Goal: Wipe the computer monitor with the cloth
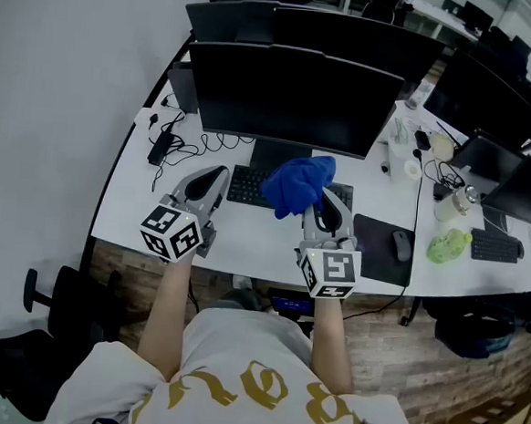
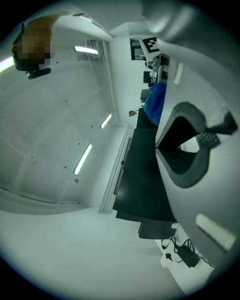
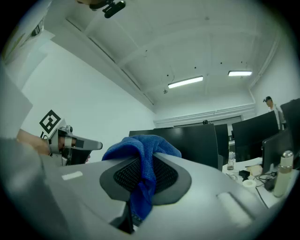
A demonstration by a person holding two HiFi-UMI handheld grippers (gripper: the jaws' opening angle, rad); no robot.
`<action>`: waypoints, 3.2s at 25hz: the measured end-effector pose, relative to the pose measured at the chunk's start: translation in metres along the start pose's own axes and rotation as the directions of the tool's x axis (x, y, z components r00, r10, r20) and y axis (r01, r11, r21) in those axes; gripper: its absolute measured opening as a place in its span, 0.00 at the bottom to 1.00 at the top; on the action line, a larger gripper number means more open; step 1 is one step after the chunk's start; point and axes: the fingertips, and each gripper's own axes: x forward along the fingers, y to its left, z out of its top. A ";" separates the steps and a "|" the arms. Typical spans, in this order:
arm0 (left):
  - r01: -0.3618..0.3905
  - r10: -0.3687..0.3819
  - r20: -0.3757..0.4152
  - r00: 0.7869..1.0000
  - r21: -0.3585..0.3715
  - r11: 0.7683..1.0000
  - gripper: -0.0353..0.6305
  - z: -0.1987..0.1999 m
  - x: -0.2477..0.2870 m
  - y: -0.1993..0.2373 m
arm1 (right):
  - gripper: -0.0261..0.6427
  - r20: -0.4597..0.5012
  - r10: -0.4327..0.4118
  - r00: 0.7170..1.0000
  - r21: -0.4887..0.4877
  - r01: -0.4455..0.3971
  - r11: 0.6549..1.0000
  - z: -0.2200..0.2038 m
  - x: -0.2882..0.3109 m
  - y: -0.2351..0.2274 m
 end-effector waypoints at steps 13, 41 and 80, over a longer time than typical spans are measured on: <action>0.021 -0.021 0.003 1.000 -0.061 0.998 0.05 0.006 0.025 -0.006 | 0.15 0.004 -0.086 0.996 0.015 0.086 0.996 0.004 -0.001 -0.032; 0.198 -0.195 0.038 0.980 -0.092 0.976 0.05 0.065 0.140 0.069 | 0.15 0.016 -0.200 0.980 0.091 0.198 0.976 0.081 0.115 -0.085; 0.428 -0.400 0.184 0.898 -0.152 0.891 0.05 0.088 0.201 0.108 | 0.15 0.034 -0.199 0.979 -0.051 0.200 0.978 0.113 0.289 -0.087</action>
